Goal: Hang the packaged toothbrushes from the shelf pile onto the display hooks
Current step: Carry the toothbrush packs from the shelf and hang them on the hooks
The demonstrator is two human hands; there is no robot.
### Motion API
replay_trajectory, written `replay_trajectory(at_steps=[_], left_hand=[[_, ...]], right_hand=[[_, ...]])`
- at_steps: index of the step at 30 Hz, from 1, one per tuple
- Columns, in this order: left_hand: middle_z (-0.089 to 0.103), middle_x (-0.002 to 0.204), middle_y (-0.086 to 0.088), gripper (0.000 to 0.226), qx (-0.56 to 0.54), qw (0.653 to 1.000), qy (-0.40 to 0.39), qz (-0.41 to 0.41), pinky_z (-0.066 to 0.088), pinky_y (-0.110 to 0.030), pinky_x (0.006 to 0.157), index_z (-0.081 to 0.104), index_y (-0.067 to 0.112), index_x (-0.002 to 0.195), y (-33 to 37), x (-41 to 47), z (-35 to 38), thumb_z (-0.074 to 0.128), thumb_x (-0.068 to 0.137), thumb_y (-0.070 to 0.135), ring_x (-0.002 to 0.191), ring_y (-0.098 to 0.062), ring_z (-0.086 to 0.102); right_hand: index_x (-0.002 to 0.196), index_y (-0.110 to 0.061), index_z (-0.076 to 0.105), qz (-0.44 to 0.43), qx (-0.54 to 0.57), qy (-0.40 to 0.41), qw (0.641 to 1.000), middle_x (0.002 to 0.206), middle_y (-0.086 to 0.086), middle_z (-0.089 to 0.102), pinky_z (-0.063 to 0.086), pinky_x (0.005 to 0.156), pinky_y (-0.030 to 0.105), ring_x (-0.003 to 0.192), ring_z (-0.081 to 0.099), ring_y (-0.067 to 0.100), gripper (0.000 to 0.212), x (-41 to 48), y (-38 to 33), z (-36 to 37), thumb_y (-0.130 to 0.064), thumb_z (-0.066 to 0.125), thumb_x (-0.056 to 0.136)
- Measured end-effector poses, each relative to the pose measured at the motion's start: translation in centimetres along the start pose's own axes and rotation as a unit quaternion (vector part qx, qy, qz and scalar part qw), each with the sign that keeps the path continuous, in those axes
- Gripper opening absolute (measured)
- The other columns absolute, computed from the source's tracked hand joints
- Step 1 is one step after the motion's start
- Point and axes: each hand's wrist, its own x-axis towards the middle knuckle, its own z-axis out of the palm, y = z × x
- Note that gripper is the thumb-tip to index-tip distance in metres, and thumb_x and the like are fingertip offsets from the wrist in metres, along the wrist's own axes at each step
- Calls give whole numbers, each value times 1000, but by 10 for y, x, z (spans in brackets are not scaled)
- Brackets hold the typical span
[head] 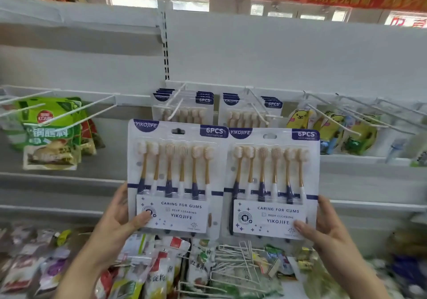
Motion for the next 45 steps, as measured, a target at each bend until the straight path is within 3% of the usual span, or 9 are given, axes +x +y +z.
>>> replay_trajectory(at_steps=[5,10,16,22,24,28,30,34,45], left_hand=[[70,131,-3,124,21,1000,-5,16,48,-56,104,44,44,145,12,3,1,102,36,51,121,-25,67],[72,128,-1,135,14,1000,11,23,54,-46,100,37,43,149,15,3,5,101,31,55,120,-21,67],[62,143,-1,112,-11,999,29,8,39,-61,113,39,54,146,13,8,-6,100,52,46,132,-24,58],[73,126,0,121,2,999,38,22,47,-52,105,37,48,146,16,20,3,100,42,51,117,-20,69],[73,125,2,99,9,998,47,26,48,-56,105,39,52,140,15,26,2,95,59,42,118,-21,68],[74,123,4,107,35,998,39,31,60,-30,88,44,58,132,14,41,3,98,39,60,113,-13,70],[73,124,9,97,37,998,38,41,55,-35,95,45,53,138,10,53,5,96,56,47,113,-8,69],[67,136,5,94,44,997,51,45,45,-50,110,34,47,152,1,77,4,82,76,20,124,-14,64],[65,133,21,77,64,995,55,59,47,-33,102,42,60,134,-2,134,9,72,80,15,123,1,61]], right_hand=[[128,-29,55,-12,-1,16,1000,116,10,75,57,92,39,105,73,26,63,-3,-12,3,-2,69,72],[144,-33,44,7,8,-3,1000,129,8,69,50,102,50,120,66,28,112,1,-10,3,-41,100,47],[136,-33,49,-13,1,0,1000,114,7,76,54,93,46,107,72,28,75,8,-17,13,-16,77,69],[143,-29,45,-16,4,9,1000,115,9,75,54,93,45,107,72,28,81,20,-15,17,-18,77,69],[142,-29,46,-15,1,-2,1000,116,9,75,54,94,43,107,72,27,90,25,-14,19,-28,86,62],[131,-31,51,-19,-3,7,1000,111,8,76,61,88,39,100,74,24,82,37,-12,28,-34,90,59],[131,-33,50,-20,-12,13,1000,111,8,76,60,89,45,101,74,25,96,44,-12,30,-50,95,47],[135,-36,44,-38,-4,35,999,111,5,76,60,83,39,103,73,25,80,63,-8,31,-27,83,66],[137,-42,46,-70,-33,97,992,126,-7,69,59,90,30,105,71,9,66,129,14,37,-6,70,88]])
